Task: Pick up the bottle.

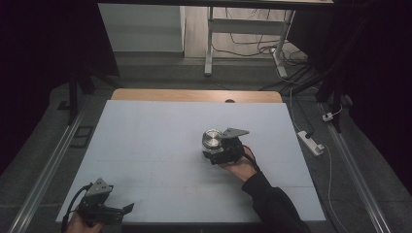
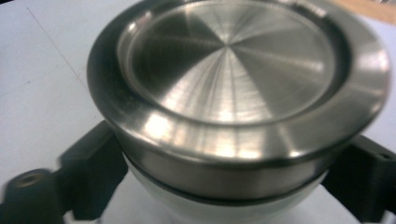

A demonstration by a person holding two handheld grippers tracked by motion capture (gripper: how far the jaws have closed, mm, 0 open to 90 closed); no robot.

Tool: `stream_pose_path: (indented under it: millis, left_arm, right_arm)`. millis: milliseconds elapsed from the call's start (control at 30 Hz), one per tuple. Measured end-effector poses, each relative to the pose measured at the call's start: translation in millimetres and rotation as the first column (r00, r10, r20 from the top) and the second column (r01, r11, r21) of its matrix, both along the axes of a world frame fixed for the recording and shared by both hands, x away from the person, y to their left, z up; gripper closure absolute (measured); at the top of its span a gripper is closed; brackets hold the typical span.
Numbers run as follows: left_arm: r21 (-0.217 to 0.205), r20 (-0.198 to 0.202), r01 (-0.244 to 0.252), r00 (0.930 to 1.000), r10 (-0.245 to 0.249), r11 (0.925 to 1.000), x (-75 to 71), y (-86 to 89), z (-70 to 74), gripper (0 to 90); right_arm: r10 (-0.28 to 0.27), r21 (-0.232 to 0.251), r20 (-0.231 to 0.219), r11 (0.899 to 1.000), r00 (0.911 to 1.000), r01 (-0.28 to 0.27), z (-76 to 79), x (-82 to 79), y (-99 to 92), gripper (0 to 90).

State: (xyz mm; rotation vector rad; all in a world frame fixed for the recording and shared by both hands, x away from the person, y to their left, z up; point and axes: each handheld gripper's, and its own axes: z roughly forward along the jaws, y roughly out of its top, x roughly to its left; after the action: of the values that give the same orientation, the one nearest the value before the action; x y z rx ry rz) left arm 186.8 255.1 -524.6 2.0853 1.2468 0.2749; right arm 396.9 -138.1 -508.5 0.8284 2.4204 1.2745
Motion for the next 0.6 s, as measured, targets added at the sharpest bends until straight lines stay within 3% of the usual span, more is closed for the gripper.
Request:
stream_pose_path:
  millis: [367,600]
  left_arm:
    - [0.007,0.003,0.005,1.0,-0.006,1.0,-0.1,-0.4,0.0,0.0]
    - [0.007,0.004,0.007,1.0,-0.007,1.0,-0.1,-0.5,0.1,0.0]
  right_arm:
    - [0.002,-0.034,0.031,0.999,0.9995,-0.001,2.8,-2.5,0.8,15.1]
    - [-0.001,-0.026,0.026,1.0,0.9997,0.001,4.8,-3.8,-0.7,15.3]
